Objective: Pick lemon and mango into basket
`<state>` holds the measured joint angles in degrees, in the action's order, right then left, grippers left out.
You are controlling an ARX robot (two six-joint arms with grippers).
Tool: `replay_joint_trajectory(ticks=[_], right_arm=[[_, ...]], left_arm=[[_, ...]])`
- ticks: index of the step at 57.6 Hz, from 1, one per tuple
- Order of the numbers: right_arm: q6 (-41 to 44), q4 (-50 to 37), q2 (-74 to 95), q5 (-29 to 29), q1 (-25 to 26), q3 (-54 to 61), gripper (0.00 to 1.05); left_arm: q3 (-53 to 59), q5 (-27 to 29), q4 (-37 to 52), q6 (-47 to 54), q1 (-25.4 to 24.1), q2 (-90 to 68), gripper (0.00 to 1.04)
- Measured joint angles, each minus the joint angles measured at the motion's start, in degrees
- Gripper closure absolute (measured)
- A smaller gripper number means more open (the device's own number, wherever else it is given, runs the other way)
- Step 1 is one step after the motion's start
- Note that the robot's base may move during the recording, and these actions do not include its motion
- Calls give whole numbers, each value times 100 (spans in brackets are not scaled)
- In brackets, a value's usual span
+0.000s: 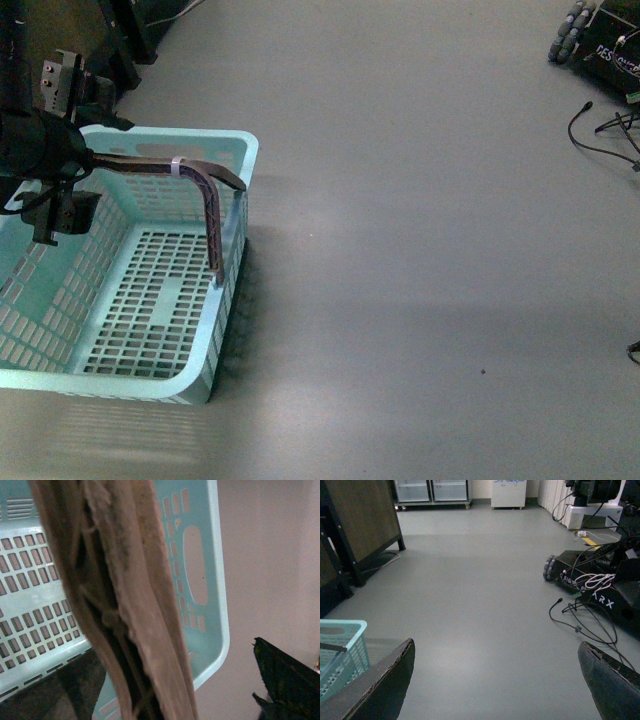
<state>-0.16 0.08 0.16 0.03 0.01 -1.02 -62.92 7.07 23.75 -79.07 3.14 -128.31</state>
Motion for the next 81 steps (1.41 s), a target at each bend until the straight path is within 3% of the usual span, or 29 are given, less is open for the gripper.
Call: replay_joint_trajectory(ticks=[10,18,24,41,58,81], right_arm=[[0,0,0,0,0,0,9],[0,0,0,-2,0,0,9],[0,0,0,-2,0,0,9],[0,0,0,-2,0,0,9],[0,0,0,0,0,0,9],[0,0,0,0,0,0,9]], left_arm=[[-503,7,-387,-26,-101,-262,62],[-538,24,-398,-35,-90,-267,87],[-369,-52,-232,-304,-79,-151,99],[551,-63,-367,-227,-28,1198,100],[1609,-31,-1080,-487,0,3829,100],[1731,-2,-2103,-756,186,6631,100]])
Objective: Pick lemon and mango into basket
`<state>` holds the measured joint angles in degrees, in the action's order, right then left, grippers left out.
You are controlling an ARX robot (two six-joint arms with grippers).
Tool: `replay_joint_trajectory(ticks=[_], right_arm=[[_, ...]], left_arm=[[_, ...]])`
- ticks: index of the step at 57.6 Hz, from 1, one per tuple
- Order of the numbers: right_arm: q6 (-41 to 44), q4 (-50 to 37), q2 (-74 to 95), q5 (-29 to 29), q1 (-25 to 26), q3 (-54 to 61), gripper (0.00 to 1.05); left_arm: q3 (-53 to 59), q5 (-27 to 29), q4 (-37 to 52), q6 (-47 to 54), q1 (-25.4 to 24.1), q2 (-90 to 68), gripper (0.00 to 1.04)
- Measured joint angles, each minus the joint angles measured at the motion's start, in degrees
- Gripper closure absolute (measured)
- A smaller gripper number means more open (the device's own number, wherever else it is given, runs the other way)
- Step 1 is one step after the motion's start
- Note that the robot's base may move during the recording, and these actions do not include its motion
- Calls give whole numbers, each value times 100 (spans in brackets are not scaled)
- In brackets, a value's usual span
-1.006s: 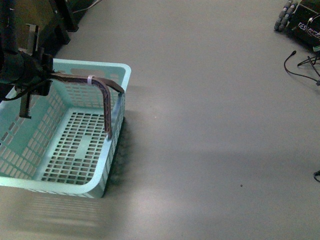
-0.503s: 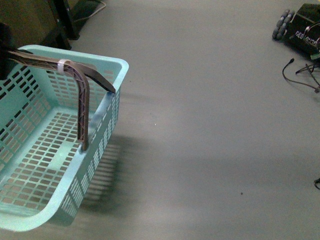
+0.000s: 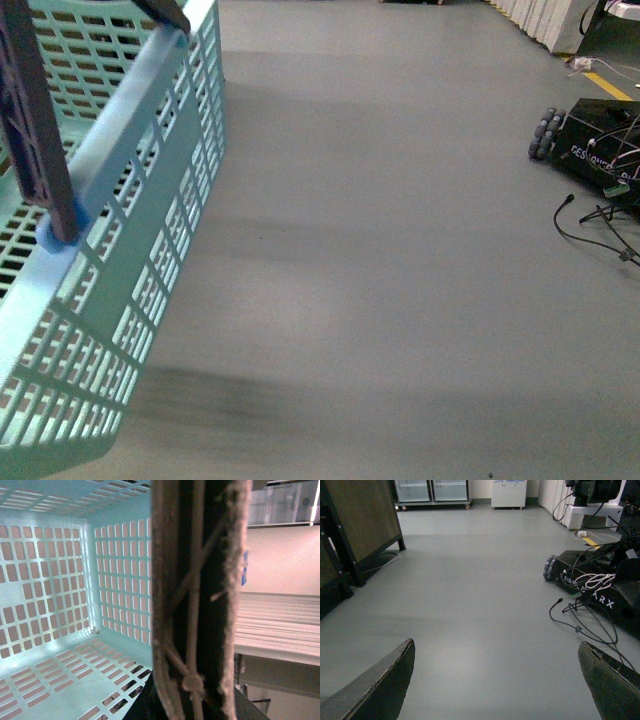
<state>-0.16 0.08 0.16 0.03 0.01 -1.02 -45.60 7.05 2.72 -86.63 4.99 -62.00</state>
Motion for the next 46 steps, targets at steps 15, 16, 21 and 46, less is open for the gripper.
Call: replay_joint_trajectory(ticks=[15,16,21,46], right_arm=[[0,0,0,0,0,0,9],[0,0,0,0,0,0,9],[0,0,0,-2,0,0,9],[0,0,0,0,0,0,9]], left_arm=[[-7,-37,-164,42,-90,273,100],[-7,-31,-164,46,-90,273,100],[-7,-22,-168,59,-90,273,100],[-7,-42,-168,59,-90,273,100]])
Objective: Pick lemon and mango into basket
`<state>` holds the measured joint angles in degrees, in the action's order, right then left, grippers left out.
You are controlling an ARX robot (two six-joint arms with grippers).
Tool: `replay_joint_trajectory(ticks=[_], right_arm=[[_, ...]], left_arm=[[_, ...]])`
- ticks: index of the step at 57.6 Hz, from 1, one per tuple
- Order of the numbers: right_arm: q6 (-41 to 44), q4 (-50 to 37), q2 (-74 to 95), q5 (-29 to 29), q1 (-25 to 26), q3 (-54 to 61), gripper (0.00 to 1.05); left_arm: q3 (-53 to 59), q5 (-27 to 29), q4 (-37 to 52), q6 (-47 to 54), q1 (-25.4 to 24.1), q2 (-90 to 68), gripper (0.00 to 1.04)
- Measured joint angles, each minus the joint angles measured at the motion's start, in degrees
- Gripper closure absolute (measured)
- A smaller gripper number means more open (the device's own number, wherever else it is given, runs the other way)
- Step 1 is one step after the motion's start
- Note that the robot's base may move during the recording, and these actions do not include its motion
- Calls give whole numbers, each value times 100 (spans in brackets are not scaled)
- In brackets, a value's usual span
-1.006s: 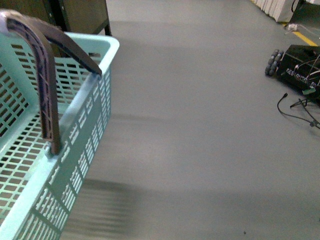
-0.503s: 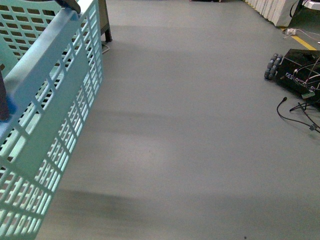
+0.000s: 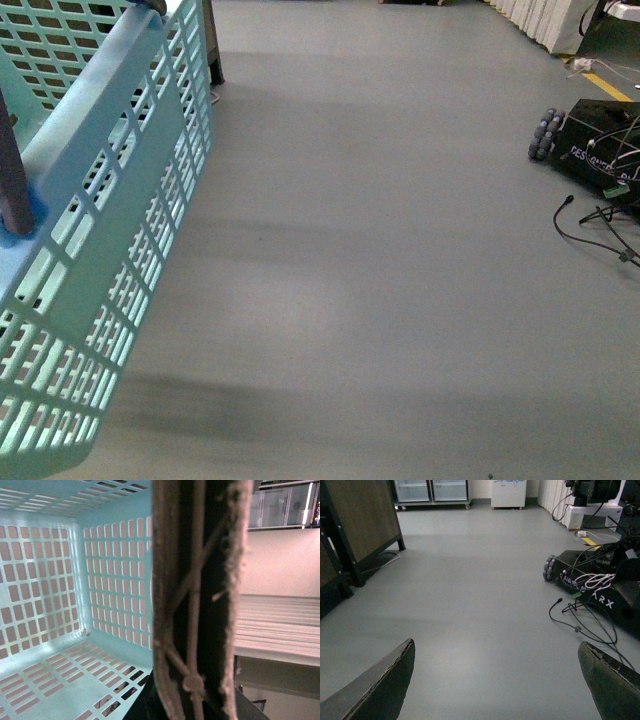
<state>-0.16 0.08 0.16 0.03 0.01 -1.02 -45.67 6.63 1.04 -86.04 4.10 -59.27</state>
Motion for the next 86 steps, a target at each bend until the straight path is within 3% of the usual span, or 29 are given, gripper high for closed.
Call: replay_joint_trajectory(ticks=[86], right_arm=[[0,0,0,-2,0,0,9]], left_arm=[[-4,2,-9,0,-4,2,100]])
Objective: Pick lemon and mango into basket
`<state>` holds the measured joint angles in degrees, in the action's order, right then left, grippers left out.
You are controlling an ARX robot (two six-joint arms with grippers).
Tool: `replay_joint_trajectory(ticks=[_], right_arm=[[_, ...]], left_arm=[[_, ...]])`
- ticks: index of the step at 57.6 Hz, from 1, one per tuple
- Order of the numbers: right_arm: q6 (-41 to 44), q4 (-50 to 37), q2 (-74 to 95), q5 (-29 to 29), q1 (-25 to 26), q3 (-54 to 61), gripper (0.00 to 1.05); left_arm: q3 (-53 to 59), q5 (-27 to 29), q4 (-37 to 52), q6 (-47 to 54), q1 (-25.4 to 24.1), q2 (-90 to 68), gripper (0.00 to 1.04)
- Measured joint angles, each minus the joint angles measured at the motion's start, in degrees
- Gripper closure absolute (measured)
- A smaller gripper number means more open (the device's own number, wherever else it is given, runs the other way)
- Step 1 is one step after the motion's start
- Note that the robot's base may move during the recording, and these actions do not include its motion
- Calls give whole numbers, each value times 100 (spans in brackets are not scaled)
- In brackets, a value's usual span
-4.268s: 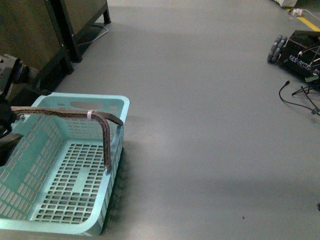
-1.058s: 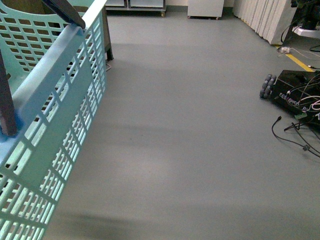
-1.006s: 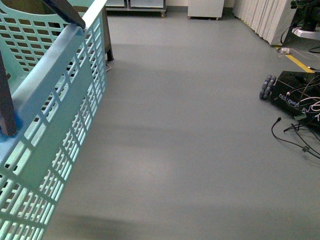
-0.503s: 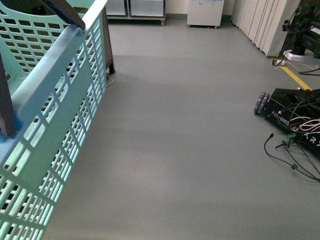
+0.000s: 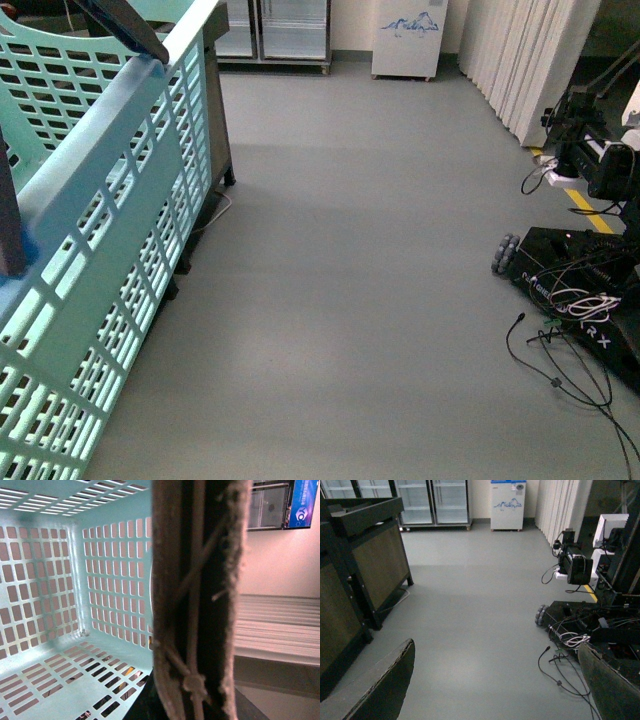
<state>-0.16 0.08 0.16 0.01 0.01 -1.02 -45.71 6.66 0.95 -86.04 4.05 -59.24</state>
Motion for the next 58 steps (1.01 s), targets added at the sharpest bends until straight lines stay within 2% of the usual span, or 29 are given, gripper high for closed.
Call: replay_joint_trajectory(ticks=[58], right_arm=[[0,0,0,22,0,0,9]], left_arm=[[-11,-85,0,-17,28,7,100]])
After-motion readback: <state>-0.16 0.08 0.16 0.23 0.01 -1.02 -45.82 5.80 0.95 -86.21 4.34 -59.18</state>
